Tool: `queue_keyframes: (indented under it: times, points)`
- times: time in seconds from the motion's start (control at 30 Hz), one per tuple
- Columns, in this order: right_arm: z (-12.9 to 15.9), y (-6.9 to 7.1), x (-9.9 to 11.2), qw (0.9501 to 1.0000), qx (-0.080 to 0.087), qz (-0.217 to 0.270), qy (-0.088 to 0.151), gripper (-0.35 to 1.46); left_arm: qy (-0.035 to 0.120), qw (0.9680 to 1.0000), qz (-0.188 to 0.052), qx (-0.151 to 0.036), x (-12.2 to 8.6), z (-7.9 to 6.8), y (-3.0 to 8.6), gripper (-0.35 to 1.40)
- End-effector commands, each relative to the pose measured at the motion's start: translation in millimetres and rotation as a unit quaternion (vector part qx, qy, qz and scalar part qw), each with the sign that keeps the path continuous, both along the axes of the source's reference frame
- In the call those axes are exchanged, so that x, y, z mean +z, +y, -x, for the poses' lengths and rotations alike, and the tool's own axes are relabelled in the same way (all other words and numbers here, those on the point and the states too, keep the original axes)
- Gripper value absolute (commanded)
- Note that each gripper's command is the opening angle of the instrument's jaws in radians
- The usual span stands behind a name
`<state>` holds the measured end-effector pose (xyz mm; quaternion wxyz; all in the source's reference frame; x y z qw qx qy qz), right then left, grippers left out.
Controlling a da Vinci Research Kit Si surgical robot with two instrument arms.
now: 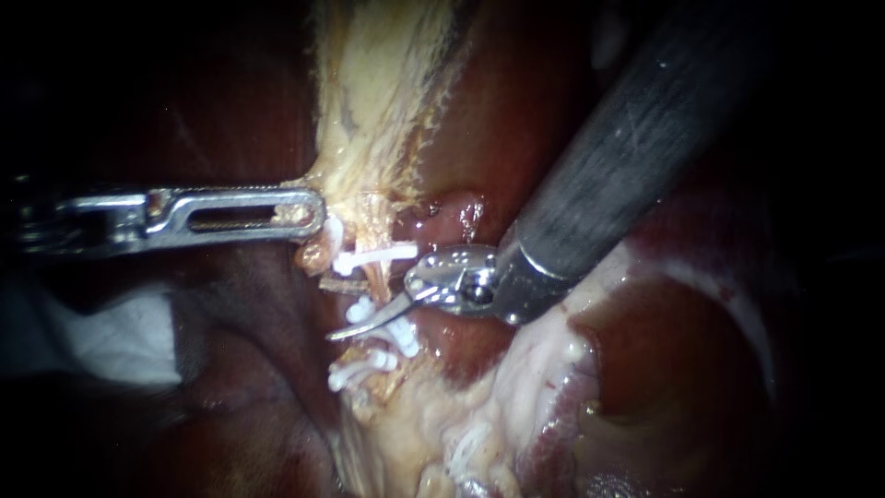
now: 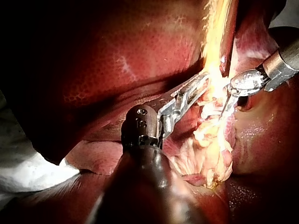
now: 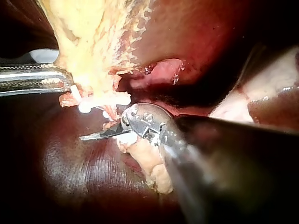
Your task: Go to the cutting position right tube
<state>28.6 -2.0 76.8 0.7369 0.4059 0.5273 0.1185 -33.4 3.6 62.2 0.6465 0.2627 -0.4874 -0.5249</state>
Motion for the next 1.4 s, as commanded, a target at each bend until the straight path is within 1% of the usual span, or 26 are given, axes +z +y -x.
queue_keyframes:
  times: [0.03,0.13,0.37,0.43,0.53,0.77,0.87,1.03,1.17,1.4]
  points:
    - [0.1,0.1,0.1,1.0,0.0,-0.001,-0.001,0.77,0.0,1.0,0.0,0.0,0.0,0.0,0.0,-0.35]
    - [0.1,0.2,0.1,1.0,0.0,-0.001,-0.001,0.75,0.0,1.0,0.0,0.0,0.0,0.1,0.0,-0.35]
    - [0.1,0.3,0.3,1.0,0.001,-0.006,-0.004,0.65,0.0,1.0,0.0,0.0,0.0,0.2,0.0,-0.35]
    - [0.1,0.4,0.3,1.0,0.001,-0.006,-0.004,0.65,0.0,1.0,0.0,0.0,0.0,0.2,0.0,-0.35]
    - [0.2,0.4,0.3,1.0,0.001,-0.008,-0.006,0.58,0.0,1.0,0.0,0.0,0.0,0.2,0.0,-0.35]
    - [0.2,0.4,0.4,1.0,0.001,-0.008,-0.006,0.55,0.0,1.0,0.0,0.0,0.0,0.2,0.0,-0.35]
    - [0.3,0.5,0.5,1.0,0.001,-0.008,-0.006,0.5,0.0,1.0,0.0,-0.001,0.0,0.2,0.0,-0.35]
    - [0.3,0.5,0.5,1.0,0.001,-0.008,-0.006,0.5,0.001,1.0,0.0,-0.001,0.0,0.2,0.0,-0.35]
    - [0.3,0.6,0.5,1.0,0.001,-0.008,-0.006,0.45,0.001,1.0,0.0,-0.001,0.0,0.2,0.0,-0.35]
    - [0.3,0.6,0.5,1.0,0.001,-0.008,-0.005,0.47,0.001,1.0,0.0,-0.001,0.0,0.3,0.0,-0.35]
